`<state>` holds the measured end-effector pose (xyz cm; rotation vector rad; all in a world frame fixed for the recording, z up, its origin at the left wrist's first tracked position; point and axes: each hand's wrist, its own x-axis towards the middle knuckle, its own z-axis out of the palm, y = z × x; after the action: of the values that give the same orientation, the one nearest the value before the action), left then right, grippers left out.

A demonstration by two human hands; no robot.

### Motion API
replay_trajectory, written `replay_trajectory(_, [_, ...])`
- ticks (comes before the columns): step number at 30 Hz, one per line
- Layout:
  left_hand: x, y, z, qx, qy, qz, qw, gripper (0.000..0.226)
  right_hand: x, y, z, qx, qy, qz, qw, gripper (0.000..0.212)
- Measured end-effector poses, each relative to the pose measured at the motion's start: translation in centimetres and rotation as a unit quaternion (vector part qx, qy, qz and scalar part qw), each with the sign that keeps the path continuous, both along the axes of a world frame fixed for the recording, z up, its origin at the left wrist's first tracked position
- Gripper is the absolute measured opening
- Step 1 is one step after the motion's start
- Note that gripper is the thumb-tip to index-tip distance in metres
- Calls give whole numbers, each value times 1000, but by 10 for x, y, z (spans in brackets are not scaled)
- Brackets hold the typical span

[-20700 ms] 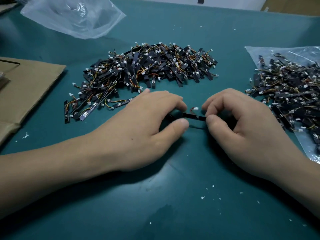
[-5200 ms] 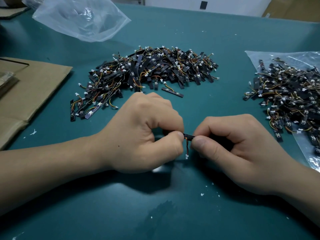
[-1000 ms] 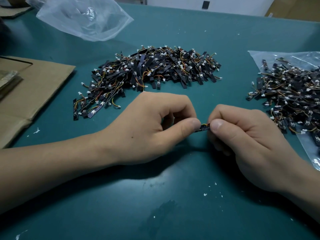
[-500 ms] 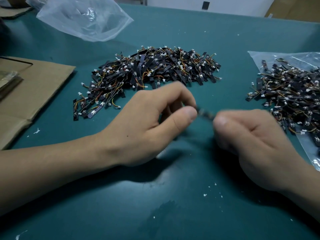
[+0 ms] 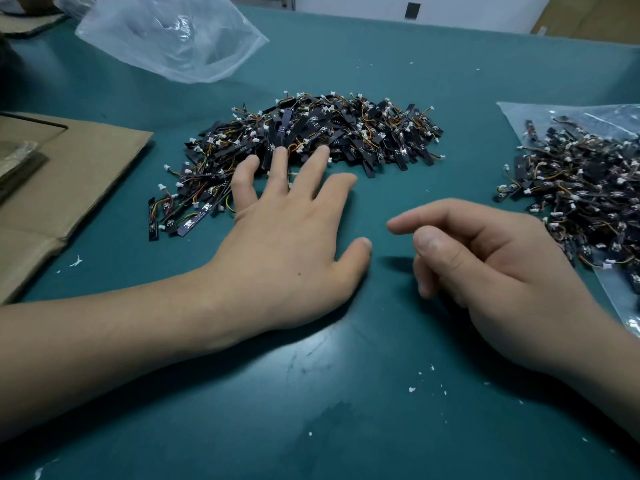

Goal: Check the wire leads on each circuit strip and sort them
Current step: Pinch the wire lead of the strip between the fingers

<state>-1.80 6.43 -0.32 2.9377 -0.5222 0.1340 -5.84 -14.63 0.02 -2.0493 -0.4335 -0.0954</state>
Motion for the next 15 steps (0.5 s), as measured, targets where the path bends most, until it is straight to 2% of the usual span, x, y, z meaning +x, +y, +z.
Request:
replay_trajectory(5, [-1, 0, 2, -4, -10, -31, 999, 64, -1, 1, 1, -7, -1, 12, 1000, 16])
replay_trajectory(8, [-1, 3, 3, -78, -13, -106, 991, 53, -1, 1, 1, -3, -1, 13, 1000, 15])
replay_trajectory(11, [0, 4, 3, -179, -8, -204, 962, 35, -1, 0, 0, 4, -11, 7, 1000, 14])
replay_trajectory(15, [2, 3, 3, -245, -13, -250, 937, 47, -2, -1, -1, -9, -56, -35, 998, 9])
